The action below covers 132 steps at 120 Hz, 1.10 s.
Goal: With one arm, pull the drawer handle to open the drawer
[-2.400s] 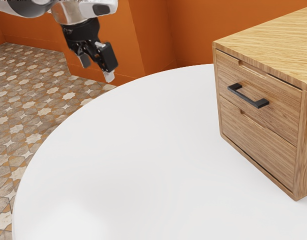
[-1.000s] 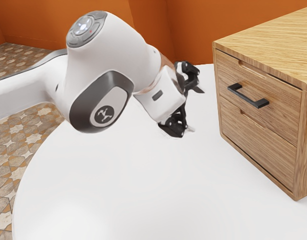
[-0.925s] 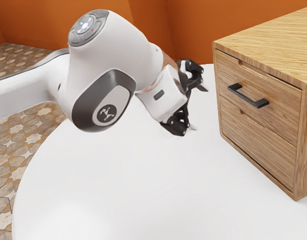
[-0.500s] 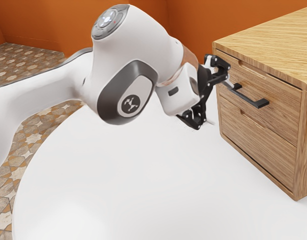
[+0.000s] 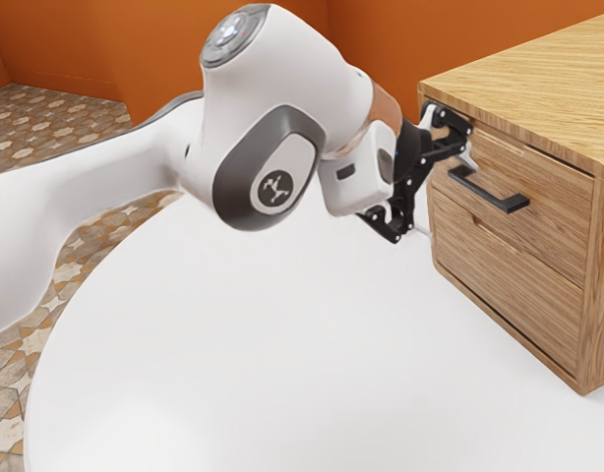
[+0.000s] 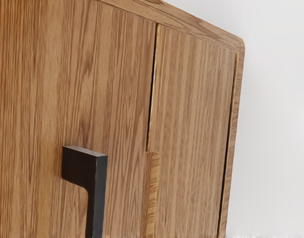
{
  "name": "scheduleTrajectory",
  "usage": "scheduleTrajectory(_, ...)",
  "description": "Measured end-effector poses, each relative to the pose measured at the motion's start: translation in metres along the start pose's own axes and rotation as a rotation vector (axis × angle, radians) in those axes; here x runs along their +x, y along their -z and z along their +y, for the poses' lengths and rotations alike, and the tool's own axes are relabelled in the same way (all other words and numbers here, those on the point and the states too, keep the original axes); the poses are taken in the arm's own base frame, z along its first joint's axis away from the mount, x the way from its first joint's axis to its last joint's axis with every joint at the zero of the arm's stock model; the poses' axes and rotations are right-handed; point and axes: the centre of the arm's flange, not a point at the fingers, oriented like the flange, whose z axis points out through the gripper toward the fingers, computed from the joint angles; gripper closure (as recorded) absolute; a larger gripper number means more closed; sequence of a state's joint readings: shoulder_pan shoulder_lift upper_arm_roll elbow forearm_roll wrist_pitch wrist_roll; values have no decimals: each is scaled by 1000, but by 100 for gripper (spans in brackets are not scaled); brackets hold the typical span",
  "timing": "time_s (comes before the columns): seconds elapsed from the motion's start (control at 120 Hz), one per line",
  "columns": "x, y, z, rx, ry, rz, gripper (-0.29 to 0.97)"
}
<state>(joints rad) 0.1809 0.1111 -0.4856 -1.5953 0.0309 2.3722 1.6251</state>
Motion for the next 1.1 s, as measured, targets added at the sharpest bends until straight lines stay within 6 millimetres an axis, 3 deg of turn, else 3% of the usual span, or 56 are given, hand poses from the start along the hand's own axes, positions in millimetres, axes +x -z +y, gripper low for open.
scheduleTrajectory(0.483,-31,-29,-12,4,-43,45,0)
scheduleTrajectory(0.683,-35,-52,-6,-20,-53,74,0)
scheduleTrajectory(1.1,-45,-76,-9,-24,-68,105,1)
